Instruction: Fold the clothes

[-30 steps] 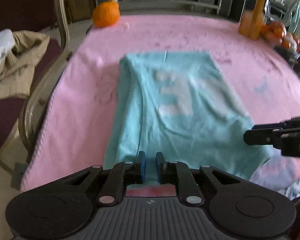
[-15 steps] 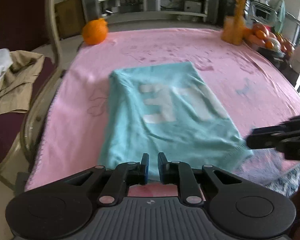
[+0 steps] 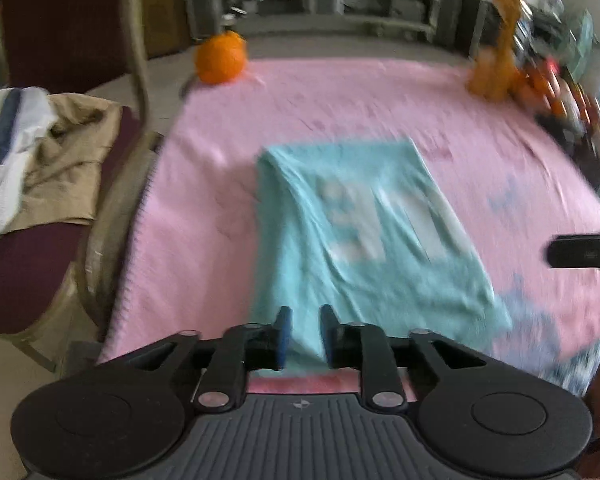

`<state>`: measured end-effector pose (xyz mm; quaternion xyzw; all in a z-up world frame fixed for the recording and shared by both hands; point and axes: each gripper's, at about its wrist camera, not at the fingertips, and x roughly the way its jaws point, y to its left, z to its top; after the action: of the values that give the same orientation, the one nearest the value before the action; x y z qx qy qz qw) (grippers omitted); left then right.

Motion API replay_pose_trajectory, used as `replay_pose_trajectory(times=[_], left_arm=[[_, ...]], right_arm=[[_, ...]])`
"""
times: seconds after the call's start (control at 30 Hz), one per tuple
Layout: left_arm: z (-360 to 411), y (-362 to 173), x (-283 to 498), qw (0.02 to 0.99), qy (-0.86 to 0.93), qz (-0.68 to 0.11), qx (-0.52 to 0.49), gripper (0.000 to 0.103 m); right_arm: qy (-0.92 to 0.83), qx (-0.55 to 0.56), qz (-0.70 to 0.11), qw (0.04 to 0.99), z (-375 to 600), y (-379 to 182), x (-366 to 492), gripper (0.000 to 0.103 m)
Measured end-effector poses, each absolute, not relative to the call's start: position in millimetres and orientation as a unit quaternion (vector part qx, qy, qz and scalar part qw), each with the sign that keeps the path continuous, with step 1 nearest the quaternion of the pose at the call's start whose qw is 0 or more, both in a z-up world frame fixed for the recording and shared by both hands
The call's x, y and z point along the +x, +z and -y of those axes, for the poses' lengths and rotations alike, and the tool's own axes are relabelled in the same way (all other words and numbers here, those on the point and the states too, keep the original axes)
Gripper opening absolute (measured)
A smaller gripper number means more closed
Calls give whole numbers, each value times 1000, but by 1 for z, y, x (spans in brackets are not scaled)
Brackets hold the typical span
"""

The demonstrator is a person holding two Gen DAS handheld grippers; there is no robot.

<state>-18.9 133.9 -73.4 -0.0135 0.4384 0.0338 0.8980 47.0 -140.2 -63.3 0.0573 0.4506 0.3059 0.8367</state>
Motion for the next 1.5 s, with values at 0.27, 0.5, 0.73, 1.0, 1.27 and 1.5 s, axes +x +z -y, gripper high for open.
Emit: replay_pose_trajectory(times=[0.27, 0.5, 0.73, 1.0, 1.27, 1.5], left_arm=[[-189, -62, 27, 888, 39, -444, -110, 53], [-210, -110, 68, 856, 11, -486, -179, 62], [-217, -139, 81, 843, -28, -484, -232, 63], [-219, -143, 91, 844, -62, -478, -233, 66], [-227, -149, 119, 829, -78, -473, -289, 68], [-224, -150, 139, 821, -83, -473, -308, 65]], right_arm=[[294, 124, -415, 852, 175, -9, 92, 40], [286, 127, -468, 826, 166, -39, 148, 46], [287, 208, -557, 751, 148, -124, 191, 43], [300, 298, -558, 714, 158, -168, 204, 37], [321, 380, -551, 671, 170, -190, 213, 34], [323, 390, -542, 671, 161, -193, 224, 33]])
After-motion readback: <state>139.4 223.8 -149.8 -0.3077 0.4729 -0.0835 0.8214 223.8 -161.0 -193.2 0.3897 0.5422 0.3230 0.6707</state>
